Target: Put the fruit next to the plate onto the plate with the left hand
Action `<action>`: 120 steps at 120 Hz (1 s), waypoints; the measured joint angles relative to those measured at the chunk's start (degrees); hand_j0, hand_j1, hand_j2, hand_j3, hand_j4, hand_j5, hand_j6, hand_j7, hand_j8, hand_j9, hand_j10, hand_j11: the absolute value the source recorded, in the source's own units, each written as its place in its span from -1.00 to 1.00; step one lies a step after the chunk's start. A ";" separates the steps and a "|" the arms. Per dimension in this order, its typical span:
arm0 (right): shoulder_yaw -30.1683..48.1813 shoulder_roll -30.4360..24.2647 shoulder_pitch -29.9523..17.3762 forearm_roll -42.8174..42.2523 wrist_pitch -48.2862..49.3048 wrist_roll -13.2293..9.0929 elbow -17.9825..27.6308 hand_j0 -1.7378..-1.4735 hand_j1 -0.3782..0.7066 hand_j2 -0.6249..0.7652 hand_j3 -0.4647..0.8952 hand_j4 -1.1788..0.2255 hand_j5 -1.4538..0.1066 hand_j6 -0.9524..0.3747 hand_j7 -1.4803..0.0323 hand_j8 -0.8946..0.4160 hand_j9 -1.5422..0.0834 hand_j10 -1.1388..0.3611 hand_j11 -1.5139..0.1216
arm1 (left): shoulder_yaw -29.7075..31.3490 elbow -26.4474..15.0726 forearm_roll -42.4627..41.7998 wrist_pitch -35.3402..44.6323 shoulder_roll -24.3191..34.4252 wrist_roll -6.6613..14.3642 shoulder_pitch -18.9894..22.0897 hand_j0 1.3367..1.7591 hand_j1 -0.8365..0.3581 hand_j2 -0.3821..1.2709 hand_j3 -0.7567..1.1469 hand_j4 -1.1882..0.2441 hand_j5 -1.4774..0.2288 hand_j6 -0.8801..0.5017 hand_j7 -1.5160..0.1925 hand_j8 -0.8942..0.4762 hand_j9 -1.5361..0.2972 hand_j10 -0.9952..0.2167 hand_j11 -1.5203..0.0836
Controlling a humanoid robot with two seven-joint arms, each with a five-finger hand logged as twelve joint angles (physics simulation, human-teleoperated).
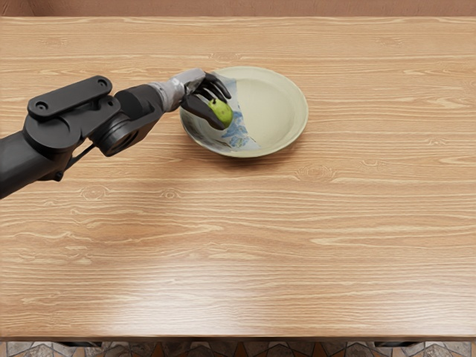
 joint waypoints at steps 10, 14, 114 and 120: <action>0.00 0.00 0.00 0.02 0.00 0.00 0.00 -0.40 -0.91 -0.11 -0.32 0.66 0.84 0.41 0.93 0.34 0.87 0.50 0.82 | 0.33 0.06 -0.04 0.01 0.00 -0.10 0.09 0.52 -0.12 0.03 -0.21 -0.24 -0.29 -0.47 -0.24 -0.40 -0.25 -0.44 -0.17; 0.00 0.00 0.00 0.02 0.00 0.00 0.00 -0.40 -0.91 -0.11 -0.32 0.66 0.84 0.41 0.93 0.34 0.87 0.50 0.82 | 0.47 0.08 -0.08 0.01 -0.03 -0.12 0.09 0.52 -0.11 0.03 -0.21 -0.23 -0.27 -0.48 -0.22 -0.40 -0.24 -0.42 -0.15; 0.00 0.00 0.00 0.01 0.00 0.00 0.00 -0.40 -0.91 -0.11 -0.32 0.66 0.84 0.41 0.93 0.34 0.87 0.50 0.82 | -7.34 -12.77 -34.29 -22.14 28.85 0.28 10.46 0.52 0.93 -0.52 -0.21 0.62 0.69 0.24 0.73 0.27 0.64 0.60 0.85; 0.00 0.00 0.00 0.00 0.00 0.00 0.00 -0.40 -0.91 -0.11 -0.32 0.66 0.84 0.41 0.93 0.34 0.87 0.50 0.82 | -7.97 -13.72 -35.53 -25.34 30.27 0.33 10.98 0.52 0.94 -0.53 -0.21 0.63 0.70 0.24 0.74 0.28 0.64 0.61 0.86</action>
